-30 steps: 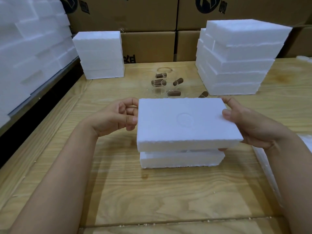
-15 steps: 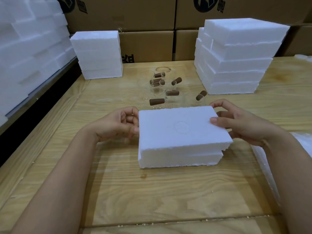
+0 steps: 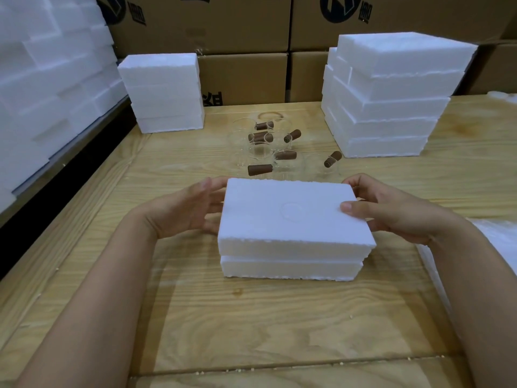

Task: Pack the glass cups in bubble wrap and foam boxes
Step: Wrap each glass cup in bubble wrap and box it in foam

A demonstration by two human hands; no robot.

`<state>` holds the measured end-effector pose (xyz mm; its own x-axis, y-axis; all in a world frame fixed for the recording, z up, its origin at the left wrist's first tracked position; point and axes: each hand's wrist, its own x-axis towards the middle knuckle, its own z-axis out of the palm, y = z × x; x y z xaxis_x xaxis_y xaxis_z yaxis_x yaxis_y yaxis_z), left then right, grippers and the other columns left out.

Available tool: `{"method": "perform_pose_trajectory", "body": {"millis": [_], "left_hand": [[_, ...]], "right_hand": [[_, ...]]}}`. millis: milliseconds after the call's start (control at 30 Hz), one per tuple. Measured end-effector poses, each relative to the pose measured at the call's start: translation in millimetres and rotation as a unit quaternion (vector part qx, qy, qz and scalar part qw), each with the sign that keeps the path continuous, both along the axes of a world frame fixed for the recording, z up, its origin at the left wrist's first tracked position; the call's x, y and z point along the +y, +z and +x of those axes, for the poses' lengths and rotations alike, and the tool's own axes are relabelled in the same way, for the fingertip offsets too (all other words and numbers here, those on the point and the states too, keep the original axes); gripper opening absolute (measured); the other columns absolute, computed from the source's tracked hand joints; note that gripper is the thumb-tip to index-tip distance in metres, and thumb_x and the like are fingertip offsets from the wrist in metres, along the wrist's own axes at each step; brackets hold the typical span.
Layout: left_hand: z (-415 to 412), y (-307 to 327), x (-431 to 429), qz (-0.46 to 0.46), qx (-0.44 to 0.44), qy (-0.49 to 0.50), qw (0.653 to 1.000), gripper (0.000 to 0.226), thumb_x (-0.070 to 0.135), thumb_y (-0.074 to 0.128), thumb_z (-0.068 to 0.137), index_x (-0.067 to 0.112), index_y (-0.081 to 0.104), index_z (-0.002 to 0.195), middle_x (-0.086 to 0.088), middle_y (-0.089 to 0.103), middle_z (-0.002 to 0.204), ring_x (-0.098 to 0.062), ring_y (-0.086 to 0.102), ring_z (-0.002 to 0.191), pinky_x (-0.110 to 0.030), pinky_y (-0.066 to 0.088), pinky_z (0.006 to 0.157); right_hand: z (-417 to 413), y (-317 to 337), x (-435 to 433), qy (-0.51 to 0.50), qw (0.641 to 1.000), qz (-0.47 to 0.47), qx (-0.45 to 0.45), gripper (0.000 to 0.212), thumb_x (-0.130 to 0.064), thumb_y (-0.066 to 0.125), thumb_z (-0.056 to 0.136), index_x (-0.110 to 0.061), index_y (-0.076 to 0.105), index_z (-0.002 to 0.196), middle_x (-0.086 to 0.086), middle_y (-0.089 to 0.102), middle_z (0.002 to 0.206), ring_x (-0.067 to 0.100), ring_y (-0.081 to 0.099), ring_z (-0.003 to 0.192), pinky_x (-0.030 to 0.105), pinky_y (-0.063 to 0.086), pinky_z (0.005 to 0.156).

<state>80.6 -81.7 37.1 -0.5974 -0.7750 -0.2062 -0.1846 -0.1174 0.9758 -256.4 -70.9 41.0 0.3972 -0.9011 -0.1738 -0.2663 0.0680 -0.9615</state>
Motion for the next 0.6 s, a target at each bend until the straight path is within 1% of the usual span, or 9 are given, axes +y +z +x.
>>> {"method": "perform_pose_trajectory", "body": {"millis": [33,100,200,267,333,400,467,533,600], "left_hand": [[-2.7,1.6,1.2,-0.011,-0.023,-0.006,1.0,0.077,0.064,0.076,0.057,0.037,0.057,0.127,0.009,0.063,0.128,-0.012,0.06,0.117,-0.027,0.055,0.08],[-5.6,2.4,1.9,-0.015,-0.038,-0.005,0.999,0.062,0.046,0.075,0.062,0.036,0.06,0.121,0.011,0.067,0.12,-0.009,0.064,0.11,-0.022,0.054,0.075],[-4.6,-1.4,1.2,-0.002,-0.044,-0.006,0.999,0.052,0.027,0.067,0.073,0.029,0.056,0.124,0.012,0.069,0.114,-0.008,0.065,0.106,-0.019,0.052,0.075],[-4.3,-2.3,0.2,0.012,-0.045,-0.012,0.999,0.05,0.023,0.058,0.078,0.027,0.052,0.128,0.013,0.068,0.115,-0.008,0.064,0.107,-0.019,0.052,0.076],[-3.9,-1.0,-1.3,0.02,-0.047,-0.02,0.999,0.051,0.022,0.057,0.079,0.026,0.05,0.13,0.012,0.067,0.117,-0.009,0.064,0.109,-0.02,0.052,0.078],[-2.7,-0.8,-2.4,0.012,-0.045,-0.03,0.998,0.054,0.023,0.061,0.08,0.029,0.049,0.132,0.011,0.066,0.122,-0.011,0.062,0.113,-0.021,0.052,0.081],[-1.3,-0.9,-2.0,-0.001,-0.035,-0.038,0.999,0.065,0.037,0.076,0.074,0.039,0.048,0.133,0.01,0.063,0.128,-0.013,0.06,0.118,-0.023,0.053,0.083],[1.2,-0.3,-1.0,-0.01,-0.026,-0.042,0.999,0.082,0.059,0.083,0.061,0.051,0.046,0.133,0.012,0.059,0.134,-0.014,0.057,0.123,-0.024,0.052,0.086],[4.3,-0.6,-1.5,-0.021,-0.011,-0.051,0.998,0.102,0.066,0.082,0.054,0.052,0.031,0.142,0.008,0.053,0.141,-0.016,0.051,0.129,-0.027,0.051,0.092]], "right_hand": [[0.9,-0.3,0.0,0.003,1.0,0.001,0.004,0.063,-0.045,0.073,0.052,-0.022,0.054,0.108,0.001,0.061,0.107,0.007,0.067,0.086,0.026,0.057,0.07],[1.9,-0.8,-0.2,0.002,1.0,0.006,-0.002,0.061,-0.045,0.073,0.053,-0.021,0.055,0.106,0.002,0.061,0.107,0.006,0.067,0.085,0.023,0.055,0.066],[2.4,-1.0,0.2,0.005,1.0,0.015,-0.01,0.057,-0.043,0.072,0.055,-0.022,0.055,0.104,0.0,0.061,0.106,0.005,0.067,0.084,0.022,0.054,0.063],[2.3,-1.8,0.6,0.011,1.0,0.027,-0.005,0.058,-0.042,0.071,0.057,-0.023,0.054,0.109,-0.001,0.063,0.109,0.006,0.067,0.087,0.024,0.054,0.064],[2.1,-2.6,0.9,0.015,0.999,0.035,-0.006,0.06,-0.041,0.07,0.058,-0.024,0.052,0.113,0.001,0.064,0.112,0.006,0.068,0.088,0.023,0.054,0.064],[1.2,-2.2,1.2,0.02,1.0,0.016,-0.002,0.062,-0.041,0.076,0.062,-0.03,0.048,0.116,0.004,0.06,0.118,0.006,0.068,0.088,0.021,0.054,0.066],[-1.1,0.3,1.8,0.042,0.999,-0.027,-0.002,0.065,-0.048,0.081,0.067,-0.044,0.044,0.12,0.005,0.055,0.124,0.005,0.066,0.091,0.019,0.053,0.07],[-3.9,4.7,3.4,0.079,0.995,-0.053,-0.022,0.072,-0.066,0.076,0.059,-0.059,0.041,0.121,-0.002,0.052,0.131,0.003,0.062,0.104,0.021,0.053,0.079],[-6.2,5.9,5.0,0.131,0.989,-0.073,-0.012,0.08,-0.069,0.075,0.057,-0.062,0.037,0.127,-0.015,0.046,0.139,0.003,0.05,0.123,0.027,0.05,0.092]]}}
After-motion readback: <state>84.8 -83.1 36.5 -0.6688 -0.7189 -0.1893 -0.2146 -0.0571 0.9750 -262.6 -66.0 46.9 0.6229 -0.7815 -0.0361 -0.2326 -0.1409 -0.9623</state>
